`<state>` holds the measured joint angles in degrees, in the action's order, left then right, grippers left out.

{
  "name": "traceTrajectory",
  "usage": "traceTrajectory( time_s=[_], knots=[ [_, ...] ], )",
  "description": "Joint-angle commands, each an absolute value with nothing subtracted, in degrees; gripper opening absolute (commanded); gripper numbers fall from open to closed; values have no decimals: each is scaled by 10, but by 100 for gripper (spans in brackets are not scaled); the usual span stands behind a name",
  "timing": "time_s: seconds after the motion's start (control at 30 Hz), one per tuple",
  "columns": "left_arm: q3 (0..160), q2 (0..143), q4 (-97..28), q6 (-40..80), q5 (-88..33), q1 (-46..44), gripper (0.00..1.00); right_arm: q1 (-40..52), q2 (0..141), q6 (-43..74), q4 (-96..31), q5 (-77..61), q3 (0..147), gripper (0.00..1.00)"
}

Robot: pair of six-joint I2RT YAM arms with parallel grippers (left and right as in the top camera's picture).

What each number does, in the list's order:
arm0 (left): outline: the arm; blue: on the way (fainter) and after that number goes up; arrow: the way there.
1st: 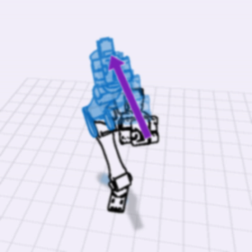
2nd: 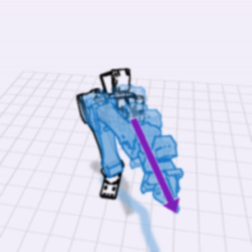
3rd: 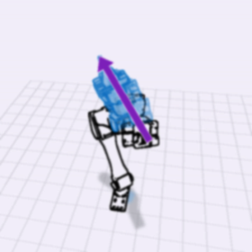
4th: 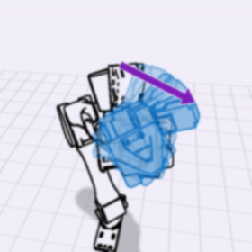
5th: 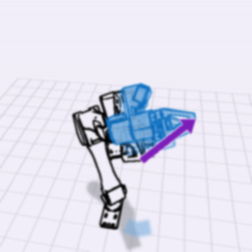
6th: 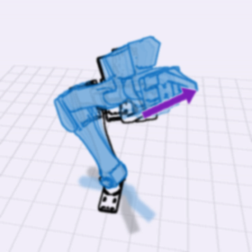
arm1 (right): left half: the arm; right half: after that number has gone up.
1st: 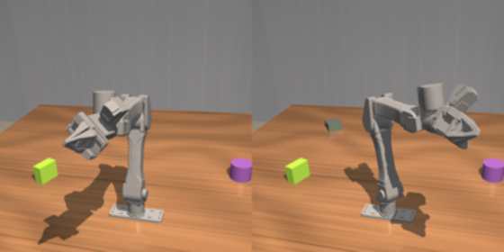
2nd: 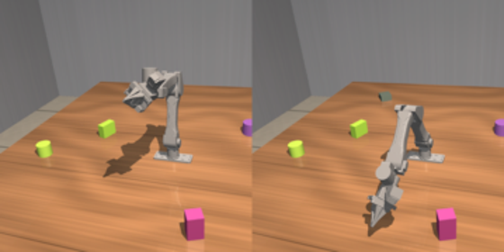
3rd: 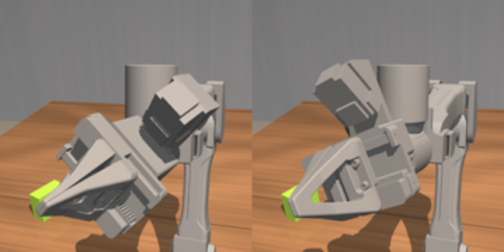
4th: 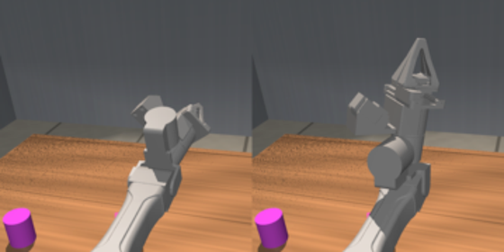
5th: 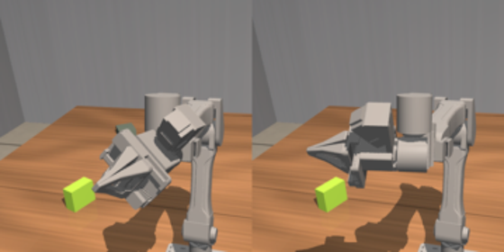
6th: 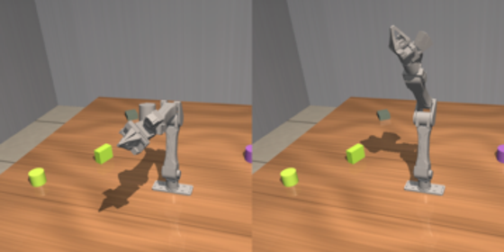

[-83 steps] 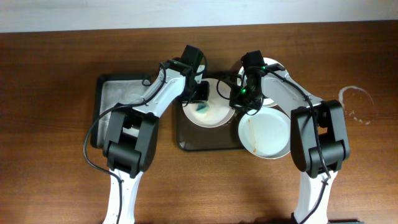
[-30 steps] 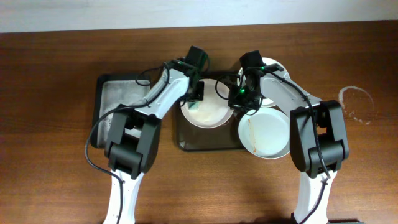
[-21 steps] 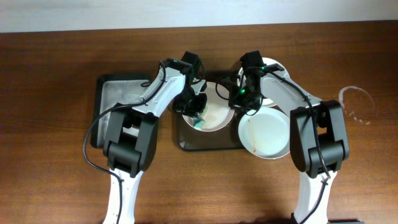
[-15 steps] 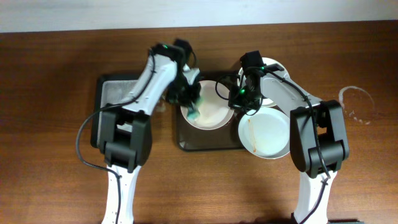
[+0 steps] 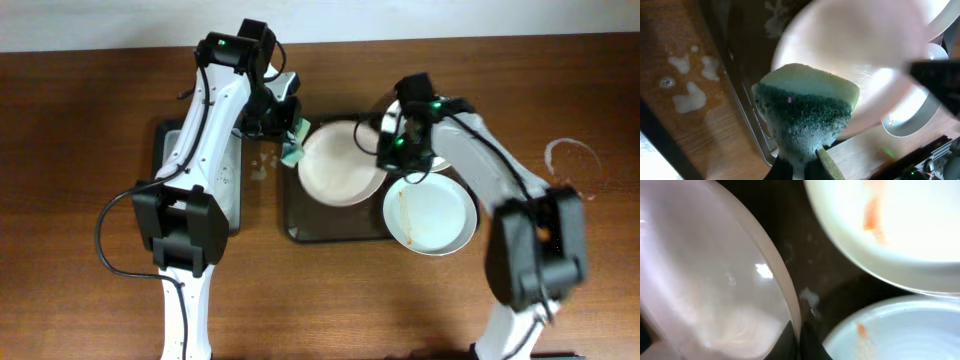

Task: Clean dirty plates on tray and stack at the side
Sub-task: 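Lift the left gripper's sponge away and raise the pink plate with the right gripper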

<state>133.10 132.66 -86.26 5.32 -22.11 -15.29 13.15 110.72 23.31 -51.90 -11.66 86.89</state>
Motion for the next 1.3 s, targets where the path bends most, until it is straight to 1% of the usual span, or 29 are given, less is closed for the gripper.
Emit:
traceTrajectory(
  time_s=[0.0,0.13,0.27,0.33,0.43,0.63,0.7,0.77,0.93,1.27],
  knots=[
    [1343,1310,-864,42,-225,-152,1,131,998,227,-554,13,873,4],
    [1343,1311,-857,42,-225,-153,1,132,933,227,-598,117,873,4],
    [1343,1310,-849,42,-225,-153,1,145,898,228,-618,259,873,4],
    [1343,1311,-847,42,-225,-153,1,166,894,230,-622,358,873,4],
    [1343,1311,-846,42,-225,-153,1,205,897,236,-616,448,873,4],
    [1343,1311,-842,42,-225,-153,1,265,920,247,-571,545,873,4],
    [1343,1311,-839,42,-225,-153,1,275,930,256,-563,570,873,4],
    [1343,1311,-834,42,-225,-153,1,286,945,272,-555,625,873,4],
    [1342,1311,-832,42,-225,-153,1,299,976,271,-521,729,873,4],
    [1343,1311,-830,42,-225,-153,1,272,995,258,-453,752,873,4]
  ],
)
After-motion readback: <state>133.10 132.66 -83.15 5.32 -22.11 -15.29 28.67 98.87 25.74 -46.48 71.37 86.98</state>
